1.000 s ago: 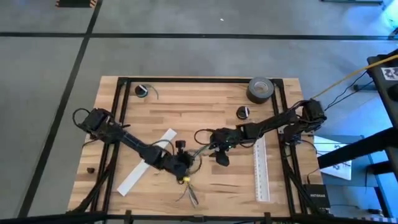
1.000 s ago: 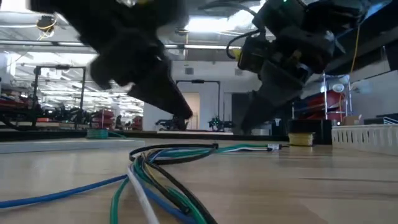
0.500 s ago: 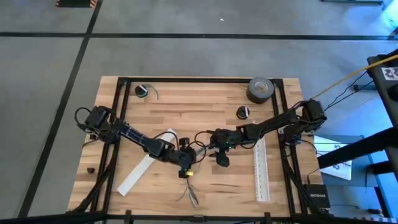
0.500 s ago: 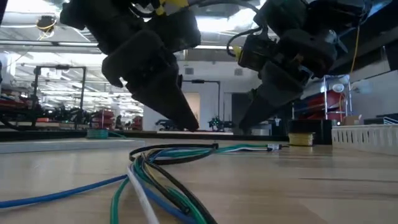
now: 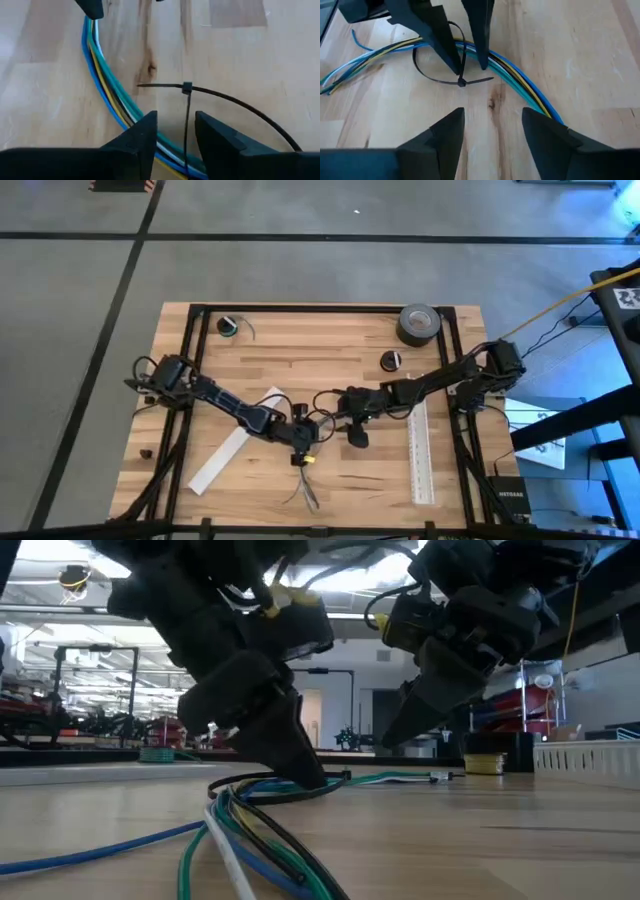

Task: Ziptie cables
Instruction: Wrap the cable wires using the black zip tie

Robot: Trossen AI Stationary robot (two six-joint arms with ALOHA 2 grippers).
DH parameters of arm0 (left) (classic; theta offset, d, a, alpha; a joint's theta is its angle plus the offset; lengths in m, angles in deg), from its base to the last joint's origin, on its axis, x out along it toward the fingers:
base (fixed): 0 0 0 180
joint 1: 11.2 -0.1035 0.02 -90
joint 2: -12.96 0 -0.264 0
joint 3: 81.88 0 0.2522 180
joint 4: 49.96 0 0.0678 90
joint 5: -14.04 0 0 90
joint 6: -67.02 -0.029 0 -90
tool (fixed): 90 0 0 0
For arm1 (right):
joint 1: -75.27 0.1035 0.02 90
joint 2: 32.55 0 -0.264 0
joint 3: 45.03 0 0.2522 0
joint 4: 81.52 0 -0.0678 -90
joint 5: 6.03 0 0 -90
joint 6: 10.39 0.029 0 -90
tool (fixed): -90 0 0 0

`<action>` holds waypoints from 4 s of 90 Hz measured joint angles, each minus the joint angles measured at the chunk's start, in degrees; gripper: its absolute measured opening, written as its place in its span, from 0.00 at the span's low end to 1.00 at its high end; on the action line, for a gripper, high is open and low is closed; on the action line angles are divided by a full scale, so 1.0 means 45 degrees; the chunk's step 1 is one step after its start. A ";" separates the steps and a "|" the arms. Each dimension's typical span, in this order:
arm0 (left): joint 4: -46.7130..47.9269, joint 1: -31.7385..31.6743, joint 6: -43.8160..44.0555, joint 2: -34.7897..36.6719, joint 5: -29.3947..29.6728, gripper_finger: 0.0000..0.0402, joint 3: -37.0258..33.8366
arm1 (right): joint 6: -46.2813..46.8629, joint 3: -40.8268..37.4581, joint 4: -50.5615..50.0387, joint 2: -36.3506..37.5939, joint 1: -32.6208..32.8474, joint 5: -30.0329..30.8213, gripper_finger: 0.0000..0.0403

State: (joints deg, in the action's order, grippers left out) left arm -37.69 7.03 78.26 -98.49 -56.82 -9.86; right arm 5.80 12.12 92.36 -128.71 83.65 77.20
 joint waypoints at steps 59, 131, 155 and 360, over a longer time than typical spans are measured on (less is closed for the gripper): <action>-0.0351 0.0797 -0.2024 0.0822 0.2236 0.00 -0.0055 | 0.0112 0.0050 -0.0532 0.1437 -0.0034 -0.0627 0.47; -0.0482 0.1798 -0.3565 0.2087 0.4470 0.00 -0.0029 | 0.2355 -0.1141 0.7385 -0.0244 -0.0034 -0.2172 0.57; -0.0496 0.1798 -0.3562 0.2092 0.4468 0.00 -0.0025 | 0.2356 -0.1093 0.8740 -0.0908 -0.0034 -0.2306 0.49; -0.0520 0.2329 -0.3925 0.1672 0.4143 0.00 -0.0020 | 0.2016 -0.3411 0.8873 0.1100 0.0795 0.0327 0.53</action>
State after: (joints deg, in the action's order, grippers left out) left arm -40.03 17.52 60.60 -90.97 -38.18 -9.95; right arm 14.87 -3.23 132.29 -123.76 87.23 78.68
